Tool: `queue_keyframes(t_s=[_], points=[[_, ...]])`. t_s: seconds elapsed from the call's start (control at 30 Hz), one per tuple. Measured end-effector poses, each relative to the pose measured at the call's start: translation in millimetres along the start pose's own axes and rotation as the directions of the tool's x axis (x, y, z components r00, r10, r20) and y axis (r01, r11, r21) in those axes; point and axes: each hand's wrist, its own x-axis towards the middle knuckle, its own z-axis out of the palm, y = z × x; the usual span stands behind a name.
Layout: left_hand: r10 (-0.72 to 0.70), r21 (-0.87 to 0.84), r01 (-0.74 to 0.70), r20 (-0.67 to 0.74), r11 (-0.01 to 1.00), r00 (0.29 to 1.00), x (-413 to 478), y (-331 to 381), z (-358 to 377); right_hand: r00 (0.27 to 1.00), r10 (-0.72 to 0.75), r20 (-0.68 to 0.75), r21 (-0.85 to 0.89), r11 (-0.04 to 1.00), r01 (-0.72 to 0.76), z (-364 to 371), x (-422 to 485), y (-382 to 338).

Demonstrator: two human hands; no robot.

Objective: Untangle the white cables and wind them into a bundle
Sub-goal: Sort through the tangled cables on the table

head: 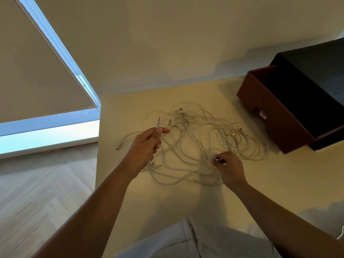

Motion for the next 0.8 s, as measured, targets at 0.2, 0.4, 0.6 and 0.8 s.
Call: queue_keyframes(t_s=[0.2,0.4,0.6,0.8], points=[[0.001,0.006,-0.001,-0.002,1.000,1.000,-0.7,-0.2,2.5,0.979,-0.096,-0.182,-0.033,0.995,0.091,-1.9,-2.7,-9.4],[0.024,0.049,-0.024,-0.011,0.999,1.000,-1.2,2.6,6.2,0.994,-0.088,-0.072,0.402,0.909,0.109,-8.3,-6.4,-43.6],[0.002,-0.039,0.000,0.058,0.999,0.998,-1.5,5.2,7.9,0.978,-0.128,-0.163,0.485,0.853,0.192,-24.5,-5.9,-83.2],[0.015,-0.017,-0.014,0.097,1.000,0.995,-2.5,3.4,11.1,0.993,-0.087,0.079,0.703,0.711,0.006,-31.0,-13.5,-121.5]])
